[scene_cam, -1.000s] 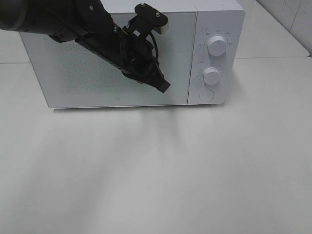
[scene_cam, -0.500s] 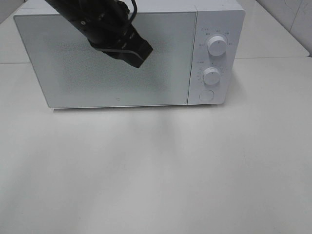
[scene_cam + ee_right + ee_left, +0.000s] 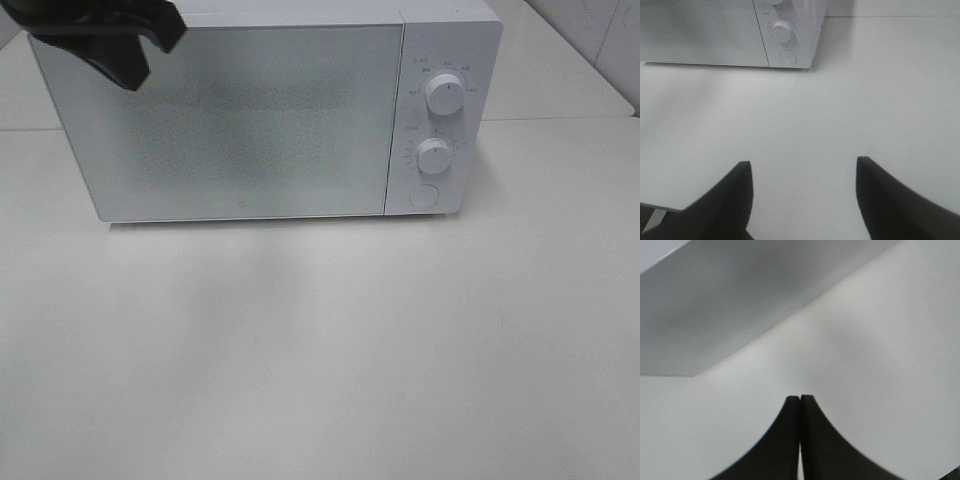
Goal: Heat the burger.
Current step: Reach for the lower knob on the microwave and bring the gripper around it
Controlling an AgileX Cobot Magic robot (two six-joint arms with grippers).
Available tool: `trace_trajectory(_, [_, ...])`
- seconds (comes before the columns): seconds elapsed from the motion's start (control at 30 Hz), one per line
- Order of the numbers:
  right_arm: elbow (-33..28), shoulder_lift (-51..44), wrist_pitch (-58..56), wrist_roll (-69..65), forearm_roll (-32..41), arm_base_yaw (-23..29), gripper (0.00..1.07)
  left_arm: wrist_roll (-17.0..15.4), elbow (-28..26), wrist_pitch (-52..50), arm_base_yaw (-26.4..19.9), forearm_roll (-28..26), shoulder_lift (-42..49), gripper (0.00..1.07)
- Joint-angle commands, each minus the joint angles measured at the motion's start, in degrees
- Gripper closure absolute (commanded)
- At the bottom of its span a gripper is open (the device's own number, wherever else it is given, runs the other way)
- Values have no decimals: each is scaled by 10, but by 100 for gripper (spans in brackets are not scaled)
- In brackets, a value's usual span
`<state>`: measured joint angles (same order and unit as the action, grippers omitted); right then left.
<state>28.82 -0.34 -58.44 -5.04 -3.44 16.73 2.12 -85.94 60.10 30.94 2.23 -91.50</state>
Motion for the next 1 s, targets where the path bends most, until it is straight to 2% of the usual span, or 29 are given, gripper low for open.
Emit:
trace_trajectory(0.03, [-1,-14,9,6,-1,-2,50,-15,19,40,-54,-1,30,106])
trace_trajectory(0.1, [-1,-14,9,6,-1,-2,50,-15,25,46,-65,-1,39,106])
trace_trajectory(0.13, [-1,-14,9,6,-1,-2,50,-15,44,56,-91,-2,60,106])
trace_trajectory(0.17, [-1,-14,9,6,-1,-2,50,-15,44,56,-91,-2,60,106])
trace_trajectory(0.23, [-1,-14,9,6,-1,-2,50,-17,74,72,-127,-2,100,106])
trace_trajectory(0.33, [-1,-14,9,6,-1,-2,50,-17,82,76,-136,-1,113,106])
trace_trajectory(0.4, [-1,-14,9,6,-1,-2,50,-33,118,89,-173,0,182,106])
trace_trajectory(0.63, [-1,-14,9,6,-1,-2,50,-34,189,90,-182,0,299,106])
trace_trajectory(0.7, [-1,-14,9,6,-1,-2,50,-34,233,90,-182,-7,369,106])
trace_trajectory(0.73, [-1,-14,9,6,-1,-2,50,-34,233,90,-182,-7,369,106])
trace_trajectory(0.8, [-1,-14,9,6,-1,-2,50,-34,284,90,-182,-12,434,106])
trace_trajectory(0.83, [-1,-14,9,6,-1,-2,50,-34,284,90,-182,-12,434,106])
trace_trajectory(0.87, [-1,-14,9,6,-1,-2,50,-32,315,91,-182,-12,475,106])
trace_trajectory(0.9, [-1,-14,9,6,-1,-2,50,-32,315,91,-182,-12,475,106])
trace_trajectory(0.97, [-1,-14,9,6,-1,-2,50,-30,362,91,-182,-13,539,106])
trace_trajectory(1.0, [-1,-14,9,6,-1,-2,50,-30,362,91,-182,-13,539,106])
